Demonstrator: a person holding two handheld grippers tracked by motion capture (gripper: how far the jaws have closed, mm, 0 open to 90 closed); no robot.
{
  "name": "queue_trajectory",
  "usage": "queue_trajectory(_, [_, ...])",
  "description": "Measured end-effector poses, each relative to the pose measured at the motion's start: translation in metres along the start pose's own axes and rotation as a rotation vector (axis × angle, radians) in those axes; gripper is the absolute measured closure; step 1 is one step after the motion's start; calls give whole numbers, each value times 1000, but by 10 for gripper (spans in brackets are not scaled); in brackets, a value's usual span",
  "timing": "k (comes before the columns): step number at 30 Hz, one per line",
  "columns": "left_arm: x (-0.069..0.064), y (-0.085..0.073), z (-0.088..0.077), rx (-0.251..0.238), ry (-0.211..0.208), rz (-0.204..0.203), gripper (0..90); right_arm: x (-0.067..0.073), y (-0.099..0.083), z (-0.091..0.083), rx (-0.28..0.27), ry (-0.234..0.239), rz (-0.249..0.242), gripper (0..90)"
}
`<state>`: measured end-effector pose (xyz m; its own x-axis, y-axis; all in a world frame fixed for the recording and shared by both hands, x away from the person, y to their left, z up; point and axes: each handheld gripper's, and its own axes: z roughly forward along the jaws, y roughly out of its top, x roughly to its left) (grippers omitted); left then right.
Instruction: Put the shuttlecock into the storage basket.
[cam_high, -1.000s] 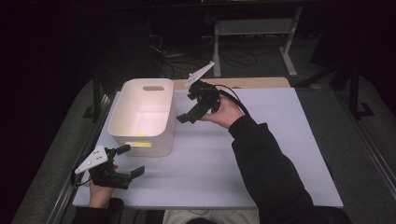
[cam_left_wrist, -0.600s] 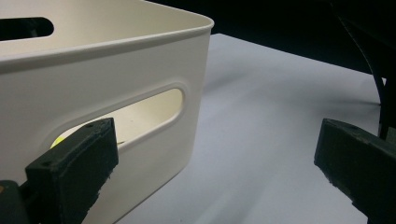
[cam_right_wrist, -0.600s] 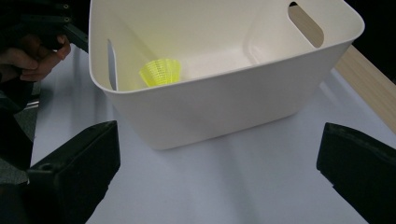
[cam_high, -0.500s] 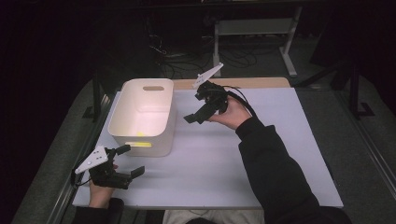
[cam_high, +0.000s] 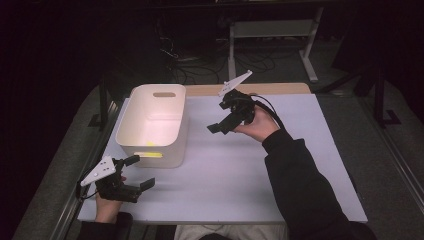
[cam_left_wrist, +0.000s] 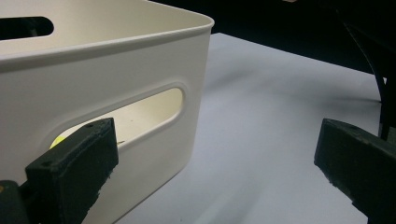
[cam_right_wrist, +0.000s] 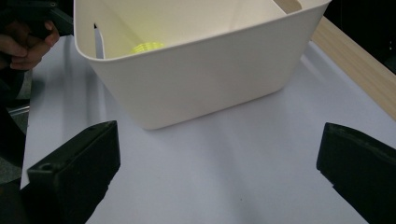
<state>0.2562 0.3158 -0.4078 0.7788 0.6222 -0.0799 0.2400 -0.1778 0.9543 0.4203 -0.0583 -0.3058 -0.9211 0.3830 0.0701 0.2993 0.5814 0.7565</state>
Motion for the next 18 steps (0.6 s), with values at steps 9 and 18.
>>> queue_trajectory(9, [0,0,0,-1,1,0,0,-2,-11,-4,-2,-3,9,0])
queue_trajectory(18, [0,0,0,0,3,1,0,-5,-21,-7,-1,-8,22,0])
